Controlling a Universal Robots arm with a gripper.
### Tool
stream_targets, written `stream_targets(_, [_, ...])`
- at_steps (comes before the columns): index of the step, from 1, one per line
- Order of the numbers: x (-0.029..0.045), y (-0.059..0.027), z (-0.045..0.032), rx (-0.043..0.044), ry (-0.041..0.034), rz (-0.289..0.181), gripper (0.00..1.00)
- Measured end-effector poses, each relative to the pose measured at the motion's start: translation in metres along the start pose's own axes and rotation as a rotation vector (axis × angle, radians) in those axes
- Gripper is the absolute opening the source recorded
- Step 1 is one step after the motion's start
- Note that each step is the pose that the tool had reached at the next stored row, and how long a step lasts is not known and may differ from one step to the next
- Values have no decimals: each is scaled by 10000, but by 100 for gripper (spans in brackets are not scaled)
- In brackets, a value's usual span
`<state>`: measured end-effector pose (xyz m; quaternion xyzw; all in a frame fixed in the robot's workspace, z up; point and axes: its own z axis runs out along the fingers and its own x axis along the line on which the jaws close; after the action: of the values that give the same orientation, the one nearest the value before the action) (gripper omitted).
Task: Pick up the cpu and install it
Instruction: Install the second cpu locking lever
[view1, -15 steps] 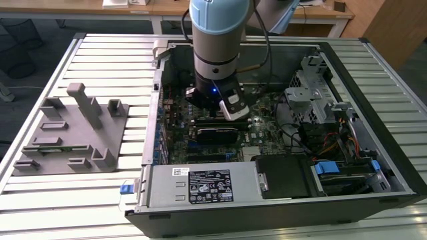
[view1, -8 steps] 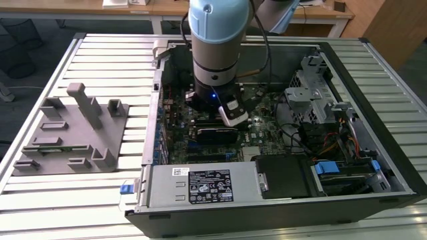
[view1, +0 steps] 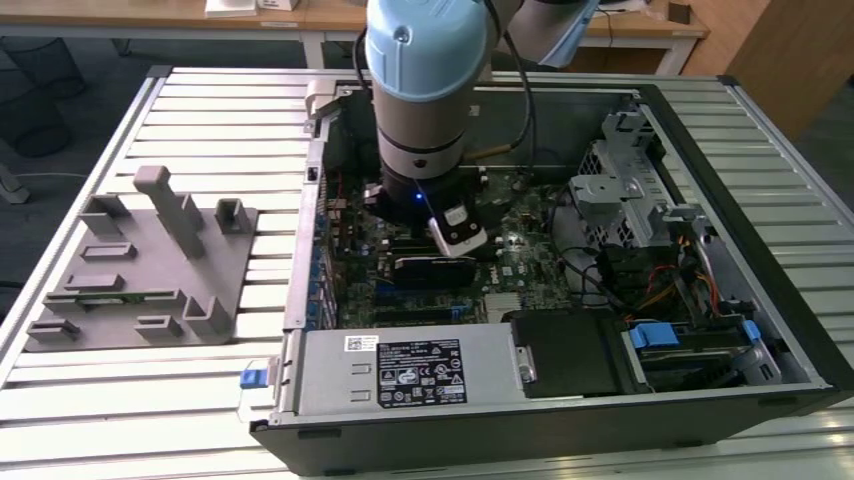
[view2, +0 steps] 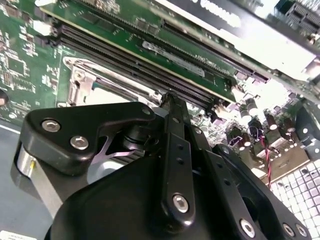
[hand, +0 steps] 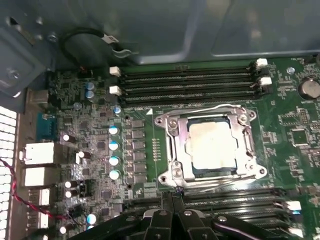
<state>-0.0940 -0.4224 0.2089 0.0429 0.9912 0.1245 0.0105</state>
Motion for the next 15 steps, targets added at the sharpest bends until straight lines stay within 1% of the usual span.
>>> stream_targets(1, [8, 0, 10, -21, 0, 1, 11])
stream_targets(3, [17, 2, 26, -35, 2, 2, 11])
stream_targets(10, [32, 65, 104, -42, 2, 4, 11])
stream_targets(15, [33, 66, 150, -54, 4, 4, 11])
